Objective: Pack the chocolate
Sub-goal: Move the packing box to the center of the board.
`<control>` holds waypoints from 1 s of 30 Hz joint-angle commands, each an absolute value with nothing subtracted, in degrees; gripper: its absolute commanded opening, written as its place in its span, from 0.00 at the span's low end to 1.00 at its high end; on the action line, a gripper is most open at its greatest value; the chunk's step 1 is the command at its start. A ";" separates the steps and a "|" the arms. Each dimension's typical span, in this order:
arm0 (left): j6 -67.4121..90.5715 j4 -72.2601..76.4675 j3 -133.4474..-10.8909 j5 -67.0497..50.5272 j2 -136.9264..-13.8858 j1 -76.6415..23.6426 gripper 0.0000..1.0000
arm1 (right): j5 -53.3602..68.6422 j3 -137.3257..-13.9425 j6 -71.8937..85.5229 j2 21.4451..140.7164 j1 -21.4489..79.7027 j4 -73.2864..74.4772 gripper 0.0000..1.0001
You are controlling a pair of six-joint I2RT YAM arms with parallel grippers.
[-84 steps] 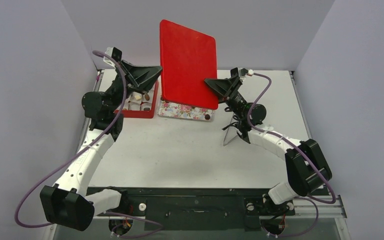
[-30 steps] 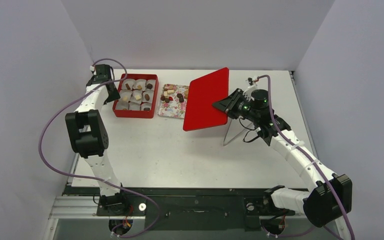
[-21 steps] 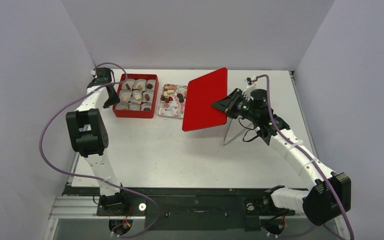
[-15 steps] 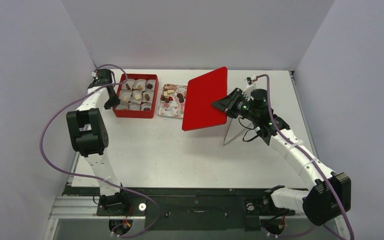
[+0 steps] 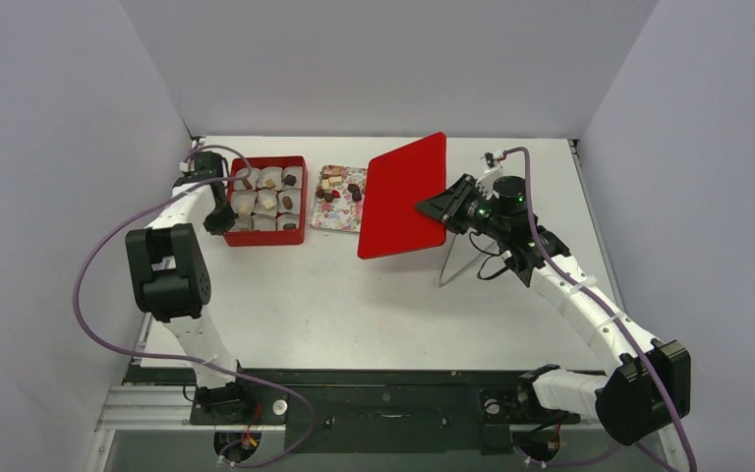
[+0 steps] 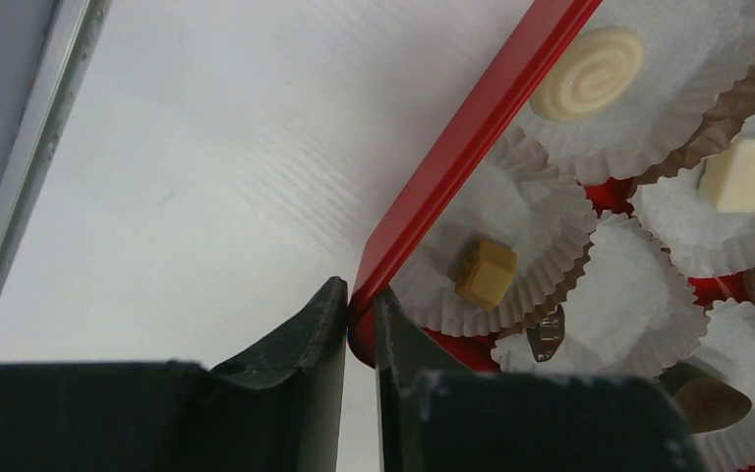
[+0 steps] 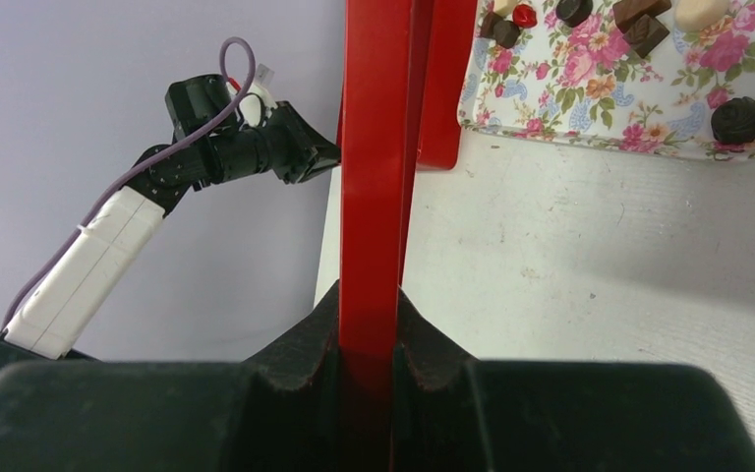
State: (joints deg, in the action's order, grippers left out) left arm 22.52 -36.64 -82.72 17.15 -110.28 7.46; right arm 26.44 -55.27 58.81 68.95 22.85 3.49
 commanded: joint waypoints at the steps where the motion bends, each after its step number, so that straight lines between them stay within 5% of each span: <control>1: 25.52 -40.09 -79.20 18.43 -102.14 6.39 0.00 | 28.45 -55.40 57.85 66.65 22.59 -1.58 0.00; 17: 43.30 -49.80 -50.69 14.01 -73.14 -0.37 0.00 | 35.68 -54.88 57.98 70.98 24.09 -5.12 0.00; 26: 50.32 -55.70 -44.92 14.83 -58.88 -6.21 0.00 | 37.32 -57.19 58.88 76.38 29.03 -9.52 0.00; 30: 52.89 -58.06 -44.88 15.81 -57.27 -7.38 0.18 | 36.79 -59.43 59.16 79.63 30.88 -10.42 0.00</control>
State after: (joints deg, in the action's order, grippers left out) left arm 48.71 -57.17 -43.97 15.62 -59.64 -6.52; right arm 35.90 -55.24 58.83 77.49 29.39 -3.66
